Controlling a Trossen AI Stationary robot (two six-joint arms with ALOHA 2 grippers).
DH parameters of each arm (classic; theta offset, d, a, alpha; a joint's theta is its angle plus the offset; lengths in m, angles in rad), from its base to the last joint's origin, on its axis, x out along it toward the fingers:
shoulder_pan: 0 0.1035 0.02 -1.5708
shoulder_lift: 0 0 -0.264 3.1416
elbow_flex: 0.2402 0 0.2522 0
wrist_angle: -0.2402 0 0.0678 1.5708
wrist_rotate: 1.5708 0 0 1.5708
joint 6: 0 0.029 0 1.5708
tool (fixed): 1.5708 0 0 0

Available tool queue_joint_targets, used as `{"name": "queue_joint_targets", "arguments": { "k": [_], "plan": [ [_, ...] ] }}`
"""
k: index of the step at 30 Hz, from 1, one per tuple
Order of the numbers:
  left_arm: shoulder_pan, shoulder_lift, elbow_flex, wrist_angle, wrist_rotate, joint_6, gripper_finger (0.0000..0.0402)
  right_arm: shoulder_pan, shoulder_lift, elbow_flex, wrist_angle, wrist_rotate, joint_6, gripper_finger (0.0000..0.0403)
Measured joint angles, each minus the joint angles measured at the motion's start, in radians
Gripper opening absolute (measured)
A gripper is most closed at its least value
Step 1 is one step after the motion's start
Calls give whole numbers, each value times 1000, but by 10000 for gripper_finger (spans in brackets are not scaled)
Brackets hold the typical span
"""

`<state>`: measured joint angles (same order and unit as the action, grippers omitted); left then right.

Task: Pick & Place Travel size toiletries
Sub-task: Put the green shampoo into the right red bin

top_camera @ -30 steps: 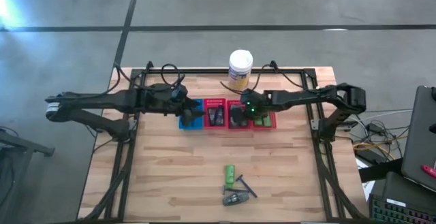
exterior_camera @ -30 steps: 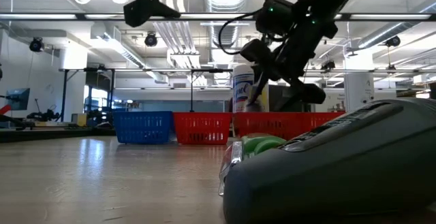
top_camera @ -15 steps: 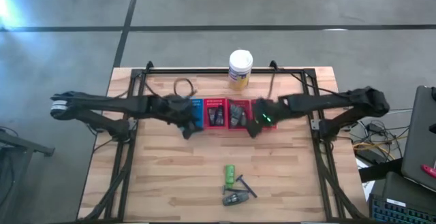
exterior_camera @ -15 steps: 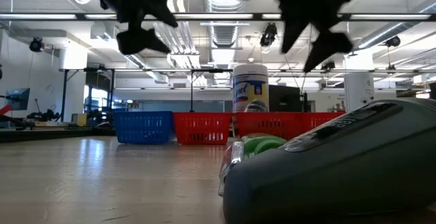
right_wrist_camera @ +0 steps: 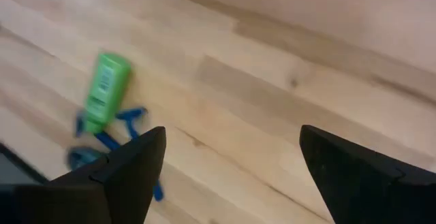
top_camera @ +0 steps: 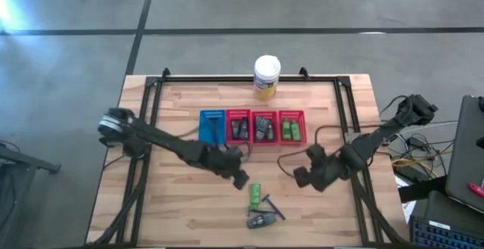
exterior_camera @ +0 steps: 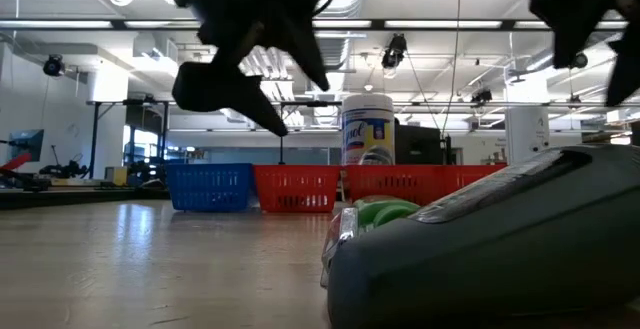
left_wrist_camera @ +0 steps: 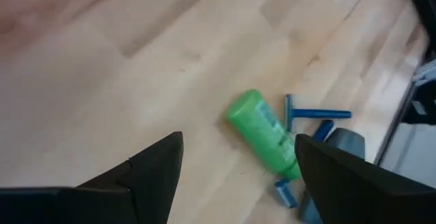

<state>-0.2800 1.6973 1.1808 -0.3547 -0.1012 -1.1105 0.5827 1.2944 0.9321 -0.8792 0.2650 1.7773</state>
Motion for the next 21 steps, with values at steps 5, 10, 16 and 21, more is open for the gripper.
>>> {"name": "queue_joint_targets", "arguments": {
  "k": [5,10,16,21],
  "plan": [
    [-49,181,219,-219,-72,-67,287,82,45,4,-56,0,87,348],
    [-54,333,411,-324,-63,-139,287,128,63,2,-67,-1,117,353],
    [-55,438,516,-346,-50,-141,287,148,62,2,-87,0,116,340],
    [-54,487,516,-349,1,-153,287,153,62,2,-91,0,109,331]
  ]
}}
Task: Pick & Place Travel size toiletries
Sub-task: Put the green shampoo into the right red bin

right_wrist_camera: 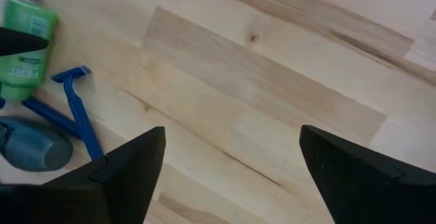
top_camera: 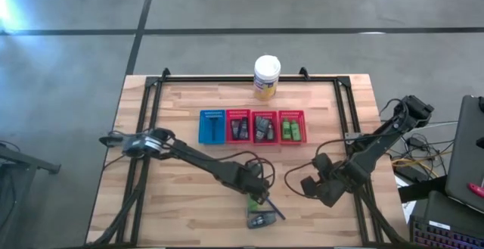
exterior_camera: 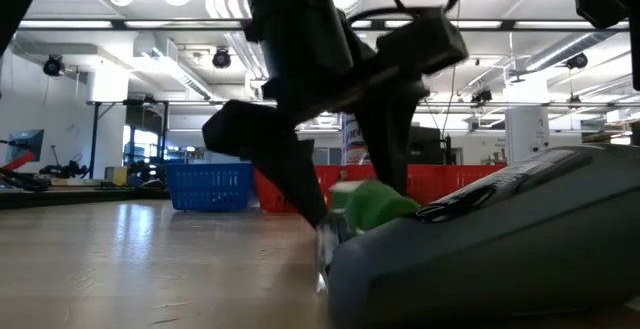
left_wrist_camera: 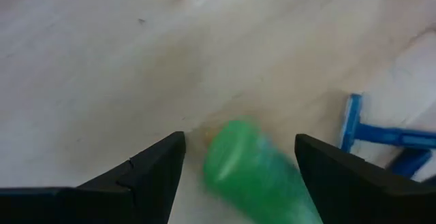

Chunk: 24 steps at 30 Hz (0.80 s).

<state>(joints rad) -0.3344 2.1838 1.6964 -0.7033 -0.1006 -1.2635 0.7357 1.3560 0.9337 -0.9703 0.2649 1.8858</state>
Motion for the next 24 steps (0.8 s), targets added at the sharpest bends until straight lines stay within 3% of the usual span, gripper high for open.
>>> {"name": "queue_joint_targets", "arguments": {
  "k": [5,11,13,20,22,24],
  "plan": [
    [1,20,4,-33,40,81,279,0,0,0,-16,12,0,327],
    [1,-2,1,-125,68,223,229,-3,0,0,-18,25,-1,337],
    [4,-20,-2,-141,44,373,217,-3,0,0,-18,26,-1,342],
    [56,-149,-6,-268,28,1199,209,-7,-1,0,-13,26,-1,353],
    [68,-187,-19,-278,104,1283,209,-10,0,0,-10,24,4,349],
    [74,-220,-31,-262,216,1231,209,-10,-1,0,-9,24,26,344]
  ]
}}
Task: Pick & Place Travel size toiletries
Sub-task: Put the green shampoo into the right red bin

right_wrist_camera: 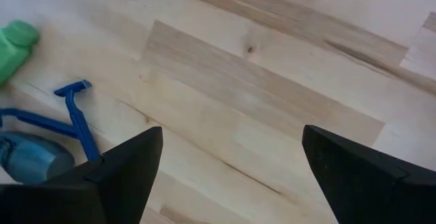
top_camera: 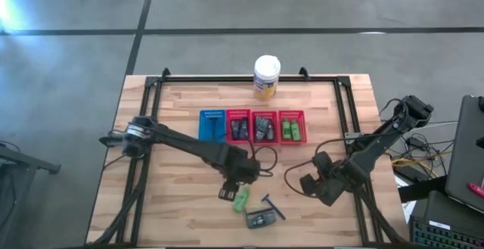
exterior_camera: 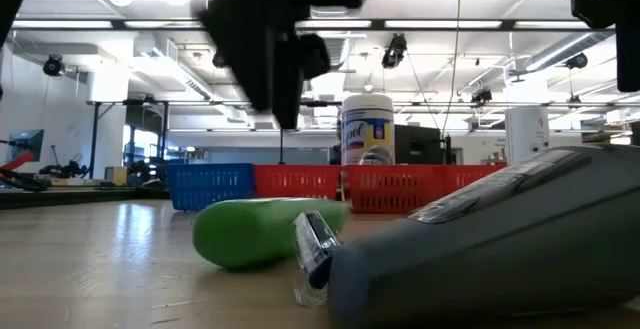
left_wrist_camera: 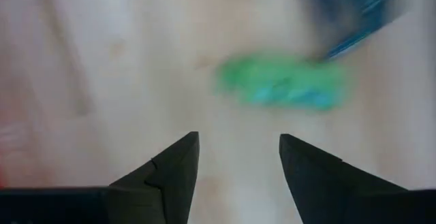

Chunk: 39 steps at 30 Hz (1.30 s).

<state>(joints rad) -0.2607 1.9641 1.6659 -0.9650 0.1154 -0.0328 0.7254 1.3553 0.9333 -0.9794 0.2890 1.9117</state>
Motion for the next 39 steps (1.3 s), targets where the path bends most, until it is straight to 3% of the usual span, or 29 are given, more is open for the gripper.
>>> {"name": "queue_joint_targets", "arguments": {
  "k": [2,6,8,11,16,22,31,39],
  "plan": [
    [5,-26,-21,63,96,-125,211,0,1,0,2,1,24,338],
    [2,-37,-110,139,90,-253,226,0,2,-2,2,3,33,328],
    [-4,-33,-159,215,85,-229,232,0,4,-2,1,6,25,324],
    [-38,-36,-204,335,58,24,232,0,4,-2,0,6,11,320],
    [-103,-37,-208,346,-30,554,232,1,4,-2,3,-4,-9,324],
    [-117,0,-210,391,-95,900,232,1,4,-2,10,-6,-11,338],
    [-104,55,-209,396,-77,974,232,1,4,-2,21,-10,-2,342],
    [-112,55,-212,316,2,866,231,1,4,-3,18,-10,13,317]
  ]
}}
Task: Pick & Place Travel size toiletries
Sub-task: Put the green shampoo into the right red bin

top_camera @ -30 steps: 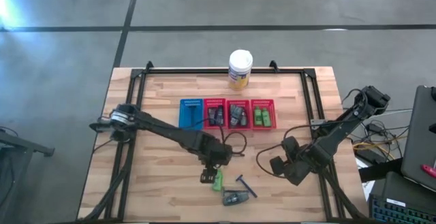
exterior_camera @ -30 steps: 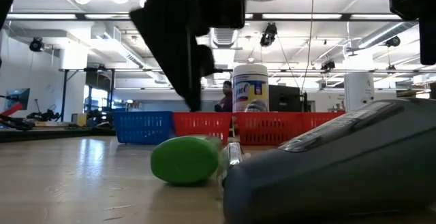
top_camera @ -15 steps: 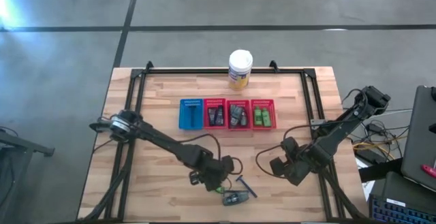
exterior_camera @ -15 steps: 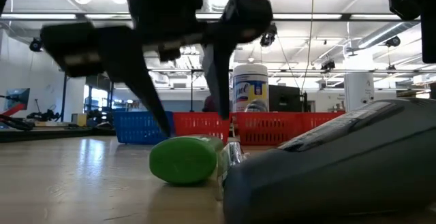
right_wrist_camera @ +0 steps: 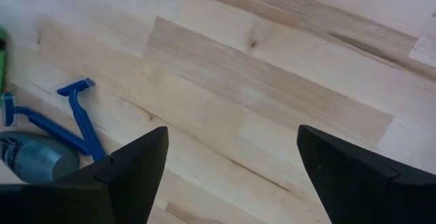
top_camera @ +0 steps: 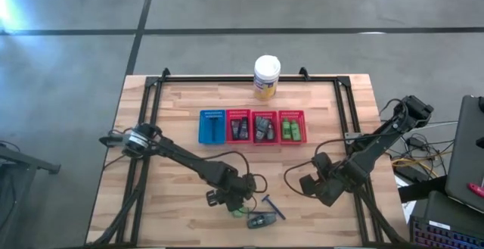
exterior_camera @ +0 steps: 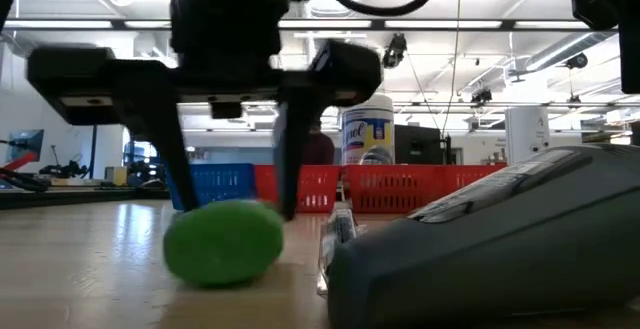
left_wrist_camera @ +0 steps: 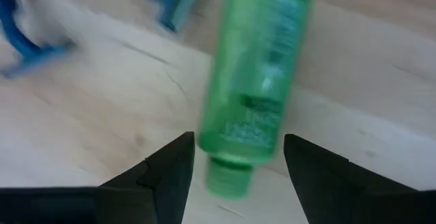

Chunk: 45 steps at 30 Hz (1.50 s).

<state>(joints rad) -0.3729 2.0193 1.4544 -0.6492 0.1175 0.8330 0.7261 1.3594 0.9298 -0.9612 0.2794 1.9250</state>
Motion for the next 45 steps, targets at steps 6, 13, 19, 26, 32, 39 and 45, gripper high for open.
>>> {"name": "queue_joint_targets", "arguments": {
  "k": [6,13,19,26,32,39,45],
  "plan": [
    [-2,-2,0,-63,0,-125,218,0,0,-1,0,0,2,305],
    [-17,-6,8,-30,56,-220,211,0,0,-1,-1,1,8,306],
    [-33,-6,9,-6,109,-395,211,-1,0,-1,0,1,23,327],
    [-30,-6,-3,-11,92,-591,218,-1,0,-1,0,1,32,350],
    [-21,-6,-3,-9,90,-797,260,0,0,-1,3,1,32,349],
    [-48,-6,-2,0,80,-744,305,0,0,-1,3,2,32,332],
    [-61,-8,-2,73,37,-664,311,0,0,-1,4,2,32,323]
  ]
}}
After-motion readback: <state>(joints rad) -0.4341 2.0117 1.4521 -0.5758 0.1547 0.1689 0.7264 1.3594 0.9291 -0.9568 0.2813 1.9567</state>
